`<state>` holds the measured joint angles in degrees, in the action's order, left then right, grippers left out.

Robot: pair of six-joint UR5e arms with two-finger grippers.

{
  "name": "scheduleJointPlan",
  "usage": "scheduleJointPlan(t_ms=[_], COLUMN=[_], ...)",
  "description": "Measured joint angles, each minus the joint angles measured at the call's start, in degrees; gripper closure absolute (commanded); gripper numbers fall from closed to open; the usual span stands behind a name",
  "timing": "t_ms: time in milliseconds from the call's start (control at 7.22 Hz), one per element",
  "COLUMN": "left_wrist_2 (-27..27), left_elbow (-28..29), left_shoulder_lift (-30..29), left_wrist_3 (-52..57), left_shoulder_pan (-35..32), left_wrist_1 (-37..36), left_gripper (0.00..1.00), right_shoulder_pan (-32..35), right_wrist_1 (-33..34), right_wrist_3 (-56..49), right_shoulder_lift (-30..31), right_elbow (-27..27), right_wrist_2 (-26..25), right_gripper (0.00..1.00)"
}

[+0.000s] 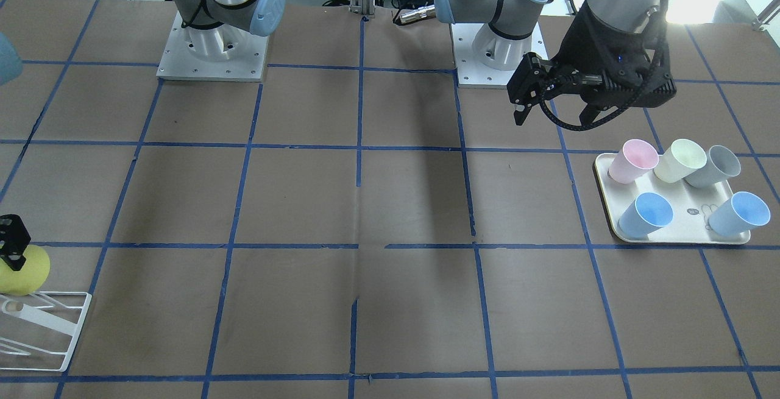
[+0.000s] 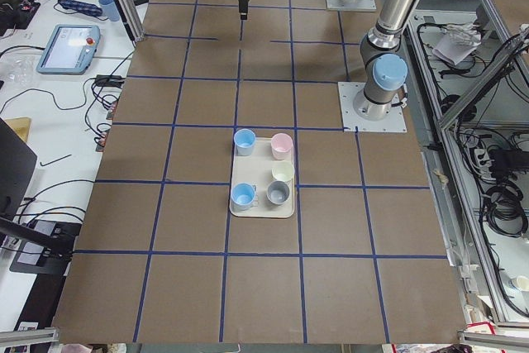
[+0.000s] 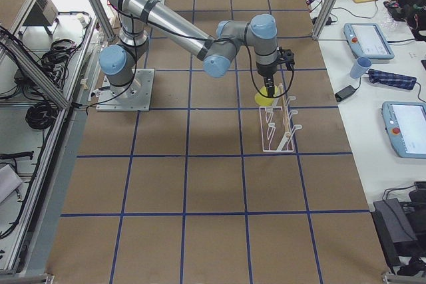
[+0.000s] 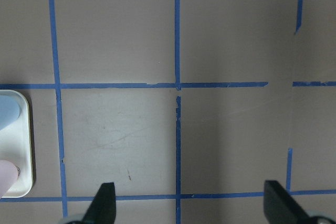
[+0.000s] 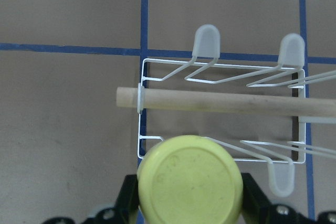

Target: Transfer IKEA cup to right arm and place on rack

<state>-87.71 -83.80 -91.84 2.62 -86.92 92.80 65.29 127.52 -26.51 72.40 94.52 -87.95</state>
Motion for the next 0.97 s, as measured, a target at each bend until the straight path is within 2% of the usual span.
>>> scheduleJointPlan(t_ms=[554, 970], left_wrist_2=[1.26, 1.43], left_elbow=[1.06, 1.00], left_shoulder_lift=[-0.65, -0.61], left_wrist_3=[-0.20, -0.26], left_shoulder_pan=[0.10, 0.09], left_wrist_1=[0.12, 0.27], left_gripper=[0.00, 0.00], right_shoulder_pan=[-0.04, 0.66], right_wrist_1=[-1.85, -15.62], right_wrist_3=[0.55, 1.35], right_shoulder_lift=[2.63, 11.44], right_elbow=[-0.19, -1.27], right_wrist_2=[-0.69, -0.78], right_gripper=[0.00, 0.00])
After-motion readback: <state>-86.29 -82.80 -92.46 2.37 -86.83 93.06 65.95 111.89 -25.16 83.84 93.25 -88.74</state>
